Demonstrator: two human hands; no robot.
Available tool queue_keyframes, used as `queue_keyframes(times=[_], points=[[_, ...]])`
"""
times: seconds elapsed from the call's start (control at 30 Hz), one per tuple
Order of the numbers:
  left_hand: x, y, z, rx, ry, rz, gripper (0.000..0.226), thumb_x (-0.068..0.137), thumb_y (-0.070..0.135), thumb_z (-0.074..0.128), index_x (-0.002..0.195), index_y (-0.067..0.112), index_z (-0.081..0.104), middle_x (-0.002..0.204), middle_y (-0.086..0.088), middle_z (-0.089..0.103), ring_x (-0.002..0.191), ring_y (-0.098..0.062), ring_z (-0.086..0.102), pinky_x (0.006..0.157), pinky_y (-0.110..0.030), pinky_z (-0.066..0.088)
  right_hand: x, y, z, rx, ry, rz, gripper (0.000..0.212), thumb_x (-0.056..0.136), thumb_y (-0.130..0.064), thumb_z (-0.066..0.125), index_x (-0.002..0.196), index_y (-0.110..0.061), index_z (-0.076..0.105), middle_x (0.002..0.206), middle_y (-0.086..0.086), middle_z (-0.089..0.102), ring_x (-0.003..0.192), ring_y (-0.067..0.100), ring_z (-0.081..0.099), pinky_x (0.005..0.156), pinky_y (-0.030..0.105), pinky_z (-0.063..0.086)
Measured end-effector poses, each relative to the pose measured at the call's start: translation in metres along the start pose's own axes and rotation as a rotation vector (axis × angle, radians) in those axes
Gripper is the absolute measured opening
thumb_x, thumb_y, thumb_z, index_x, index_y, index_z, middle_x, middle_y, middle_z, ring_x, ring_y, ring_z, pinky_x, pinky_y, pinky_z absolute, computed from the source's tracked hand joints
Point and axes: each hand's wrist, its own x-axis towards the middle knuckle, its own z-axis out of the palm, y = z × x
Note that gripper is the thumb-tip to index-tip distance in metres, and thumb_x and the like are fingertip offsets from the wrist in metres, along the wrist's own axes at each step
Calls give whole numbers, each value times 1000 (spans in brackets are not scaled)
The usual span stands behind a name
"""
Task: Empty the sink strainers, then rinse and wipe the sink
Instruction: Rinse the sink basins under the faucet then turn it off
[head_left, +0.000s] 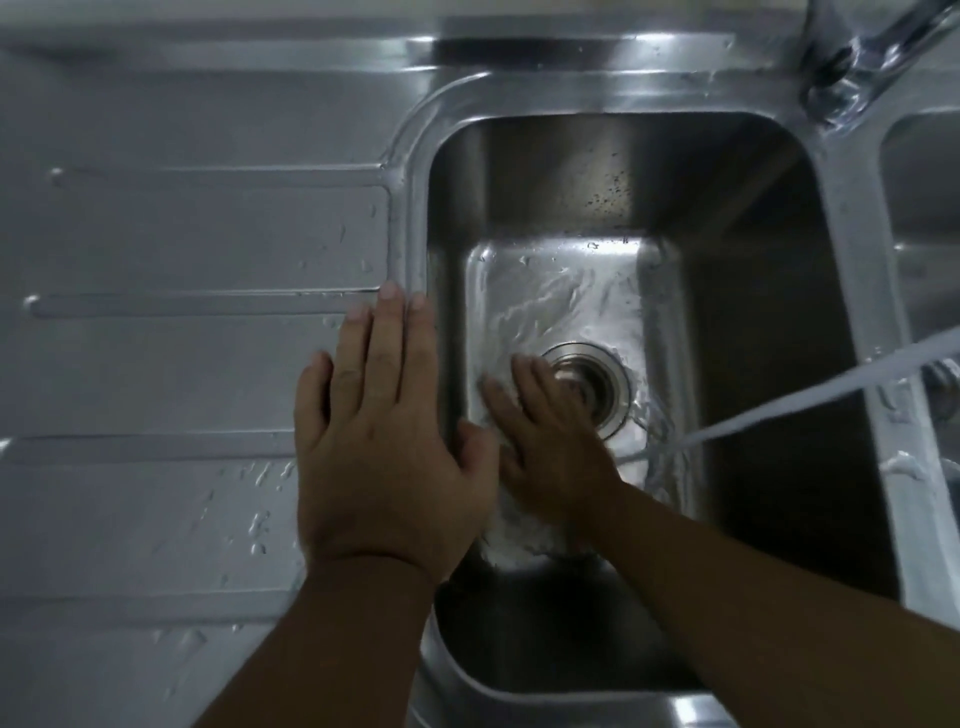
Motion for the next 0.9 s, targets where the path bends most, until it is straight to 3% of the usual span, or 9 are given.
queue_keyframes(times=[0.13,0.27,0.4,0.47,0.53,0.6,0.7,0.77,0.9], points=[[0,-2,-1,-19,8,-8,86,88,47,45,163,12,18,171,-10,17,158,-28,13,125,-51,17,-40,14,-37,-61,-163,124,78,101,-53,43,164,-30,5,173,4,-7,159,31,-9,126,56,8],[-3,-1,-4,-65,23,-8,85,89,47,45,162,13,17,170,-9,19,158,-27,15,124,-52,18,-79,25,-105,-48,191,216,44,96,-32,57,138,-18,58,145,12,52,135,36,48,109,51,43],[-4,4,-16,-104,-96,-61,85,97,52,50,164,15,12,172,-6,10,159,-25,6,127,-50,13,-106,32,-154,184,292,266,40,96,-20,63,135,-12,60,135,10,59,127,28,54,110,30,39],[-3,22,-37,-351,-180,-189,67,101,47,53,159,24,31,169,-3,23,157,-23,16,125,-46,23,-112,36,-175,253,346,208,36,94,-11,65,129,-7,64,128,11,62,119,28,58,105,31,45],[-8,59,-67,-719,-122,-252,27,102,42,54,128,44,62,136,12,61,135,-14,51,98,-26,46,-110,44,-199,226,384,136,29,94,-12,65,122,-7,66,122,10,65,112,27,61,102,40,52],[-13,109,-105,-890,-13,-138,23,102,47,52,119,44,68,120,24,67,117,3,60,83,-11,43,-101,51,-228,245,409,95,28,92,-14,65,120,-7,66,121,11,65,113,29,60,98,48,53],[-8,176,-159,-1069,150,30,25,102,47,56,120,38,70,114,24,72,106,13,63,81,-1,46,-73,63,-273,224,421,-10,27,90,-15,62,115,-8,68,120,12,66,117,32,59,101,48,50],[1,205,-184,-1113,223,59,23,102,39,60,118,28,71,108,17,75,102,7,67,80,-4,49,-50,70,-300,238,360,-12,35,92,-22,59,124,-10,64,127,9,64,124,30,57,104,46,49],[5,225,-194,-975,365,-19,16,97,22,70,112,21,75,99,11,77,93,-4,73,87,-28,60,-9,83,-332,302,305,-23,48,94,-23,64,139,-10,53,129,14,63,125,33,59,107,46,47]])
